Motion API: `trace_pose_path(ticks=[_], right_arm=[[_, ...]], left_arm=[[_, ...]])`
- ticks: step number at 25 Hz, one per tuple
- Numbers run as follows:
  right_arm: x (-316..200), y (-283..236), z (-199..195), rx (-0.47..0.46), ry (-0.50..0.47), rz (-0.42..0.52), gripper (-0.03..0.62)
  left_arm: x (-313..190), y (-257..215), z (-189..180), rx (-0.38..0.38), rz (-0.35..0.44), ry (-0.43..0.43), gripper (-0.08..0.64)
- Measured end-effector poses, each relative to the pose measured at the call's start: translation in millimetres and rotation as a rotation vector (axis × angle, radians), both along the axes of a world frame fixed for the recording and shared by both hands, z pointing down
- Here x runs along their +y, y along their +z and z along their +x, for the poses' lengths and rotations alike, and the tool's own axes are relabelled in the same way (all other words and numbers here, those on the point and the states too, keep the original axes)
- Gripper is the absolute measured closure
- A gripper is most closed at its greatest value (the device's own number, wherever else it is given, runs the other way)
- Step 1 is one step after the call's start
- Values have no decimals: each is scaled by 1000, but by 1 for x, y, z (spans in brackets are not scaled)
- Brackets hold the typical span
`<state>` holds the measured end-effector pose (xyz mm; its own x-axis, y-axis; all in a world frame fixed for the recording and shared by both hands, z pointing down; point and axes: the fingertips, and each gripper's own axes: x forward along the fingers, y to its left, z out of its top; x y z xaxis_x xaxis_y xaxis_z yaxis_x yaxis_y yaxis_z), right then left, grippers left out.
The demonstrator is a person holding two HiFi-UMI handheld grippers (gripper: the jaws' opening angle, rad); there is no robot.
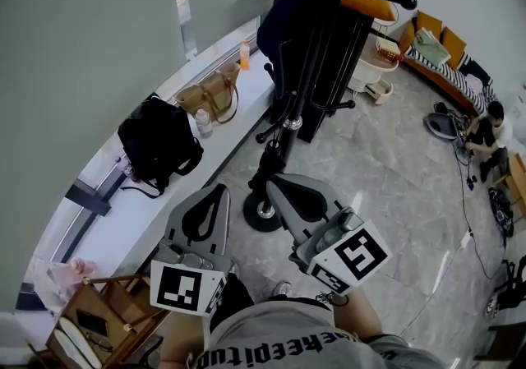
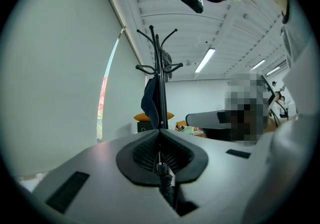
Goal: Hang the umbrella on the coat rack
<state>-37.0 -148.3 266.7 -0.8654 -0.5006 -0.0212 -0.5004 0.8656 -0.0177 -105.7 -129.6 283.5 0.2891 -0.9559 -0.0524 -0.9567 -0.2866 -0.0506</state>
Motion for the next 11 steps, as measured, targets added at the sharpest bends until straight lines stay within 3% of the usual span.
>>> trace_pose_path(ticks=[11], right_arm=[[-9, 0, 0, -1, 6, 8, 580]], left_arm=[[-9, -3, 1, 17, 0, 23, 545]])
